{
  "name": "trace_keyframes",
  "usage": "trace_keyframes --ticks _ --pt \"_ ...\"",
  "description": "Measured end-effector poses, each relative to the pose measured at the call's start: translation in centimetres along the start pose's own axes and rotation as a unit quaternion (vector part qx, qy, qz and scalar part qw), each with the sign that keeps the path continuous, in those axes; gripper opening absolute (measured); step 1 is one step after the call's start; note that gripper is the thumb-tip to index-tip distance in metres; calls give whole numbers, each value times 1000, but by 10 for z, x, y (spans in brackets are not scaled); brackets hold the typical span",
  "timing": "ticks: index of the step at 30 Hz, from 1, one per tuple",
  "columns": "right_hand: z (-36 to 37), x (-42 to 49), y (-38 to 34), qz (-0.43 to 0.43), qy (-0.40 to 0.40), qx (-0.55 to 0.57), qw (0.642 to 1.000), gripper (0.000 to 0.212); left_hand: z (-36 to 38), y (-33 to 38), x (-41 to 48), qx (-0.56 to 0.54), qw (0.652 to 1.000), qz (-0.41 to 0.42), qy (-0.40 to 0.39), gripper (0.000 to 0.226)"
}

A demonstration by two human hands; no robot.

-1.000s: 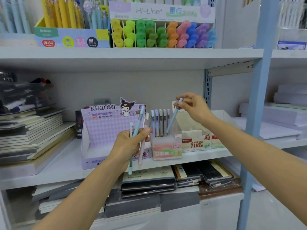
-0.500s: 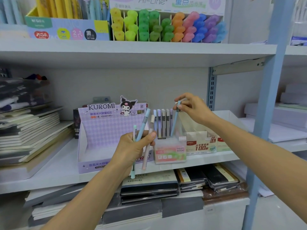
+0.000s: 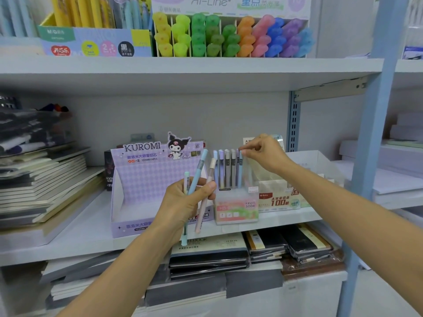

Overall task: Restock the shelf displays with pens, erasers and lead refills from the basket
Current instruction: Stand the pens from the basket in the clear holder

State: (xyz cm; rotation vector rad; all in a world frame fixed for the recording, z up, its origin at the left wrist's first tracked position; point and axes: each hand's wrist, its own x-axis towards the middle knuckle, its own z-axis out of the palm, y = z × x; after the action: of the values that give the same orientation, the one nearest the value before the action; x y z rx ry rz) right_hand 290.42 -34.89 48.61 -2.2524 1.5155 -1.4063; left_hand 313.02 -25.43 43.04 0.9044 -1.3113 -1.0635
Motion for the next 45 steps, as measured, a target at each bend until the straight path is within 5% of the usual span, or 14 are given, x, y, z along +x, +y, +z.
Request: trace_keyframes --ticks 3,8,17,24,32,45 --pt "-6 -7 -19 -3 29 89 996 16 -1 -1 0 3 1000 0 7 25" --pt "-2 -36 -53 5 -180 239 954 30 7 2 -4 2 1000 8 5 19" --pt "-1 -46 -60 24 -193 375 907 21 7 4 -7 4 1000 3 25 18" --pt "-14 -35 -59 37 -131 391 910 18 3 6 -4 -8 999 -21 40 41" --pt "-28 -2 -53 29 24 250 967 20 -14 3 0 -38 998 -15 52 29" --pt "17 -2 -42 24 -53 113 992 11 -23 -6 -2 -19 999 18 48 25"
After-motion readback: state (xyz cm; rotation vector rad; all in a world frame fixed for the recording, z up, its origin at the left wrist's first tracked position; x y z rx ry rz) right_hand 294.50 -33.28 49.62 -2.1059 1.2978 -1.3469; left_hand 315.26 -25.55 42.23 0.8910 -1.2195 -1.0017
